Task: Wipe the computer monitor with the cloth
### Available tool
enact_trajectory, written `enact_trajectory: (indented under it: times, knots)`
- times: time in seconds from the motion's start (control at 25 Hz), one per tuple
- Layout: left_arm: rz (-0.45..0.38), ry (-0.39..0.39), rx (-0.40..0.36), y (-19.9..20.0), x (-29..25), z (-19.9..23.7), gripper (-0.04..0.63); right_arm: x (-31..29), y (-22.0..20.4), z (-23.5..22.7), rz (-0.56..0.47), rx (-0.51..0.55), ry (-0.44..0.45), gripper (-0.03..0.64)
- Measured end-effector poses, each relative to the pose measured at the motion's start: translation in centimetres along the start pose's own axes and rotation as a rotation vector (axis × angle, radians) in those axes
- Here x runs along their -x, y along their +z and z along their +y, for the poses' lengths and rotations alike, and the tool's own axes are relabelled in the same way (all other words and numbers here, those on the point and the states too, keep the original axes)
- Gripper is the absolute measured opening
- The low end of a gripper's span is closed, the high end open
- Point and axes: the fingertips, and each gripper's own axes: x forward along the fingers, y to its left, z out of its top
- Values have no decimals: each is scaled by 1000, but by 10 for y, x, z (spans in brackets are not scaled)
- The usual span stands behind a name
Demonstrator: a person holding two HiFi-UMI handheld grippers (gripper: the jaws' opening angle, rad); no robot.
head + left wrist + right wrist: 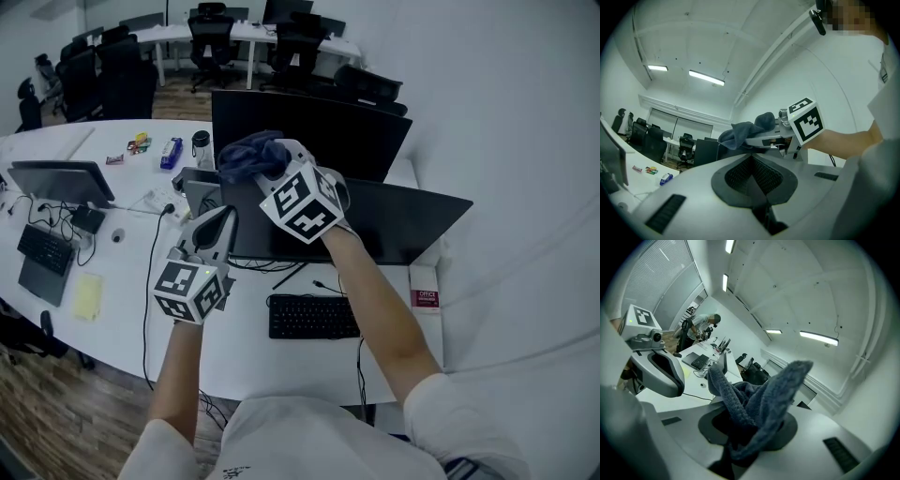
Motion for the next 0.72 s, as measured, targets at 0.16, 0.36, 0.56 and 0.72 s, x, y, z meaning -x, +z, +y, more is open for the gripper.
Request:
enact_trajectory:
  times: [0.16,0.36,0.56,0.72]
  knots:
    - [2,-14,-4,-1,-9,-11,6,14,-17,-11,15,-13,-28,104]
    - [2,-43,-13,-2,-26,-31,6,35,-39,-25,29,-31,-62,104]
    - [4,-74,-21,-2,-41,-56,6,61,-66,-43,54,-52,-103,104]
    - [12,-93,-27,-4,-52,-77,6,84,-87,-57,72,-66,-131,104]
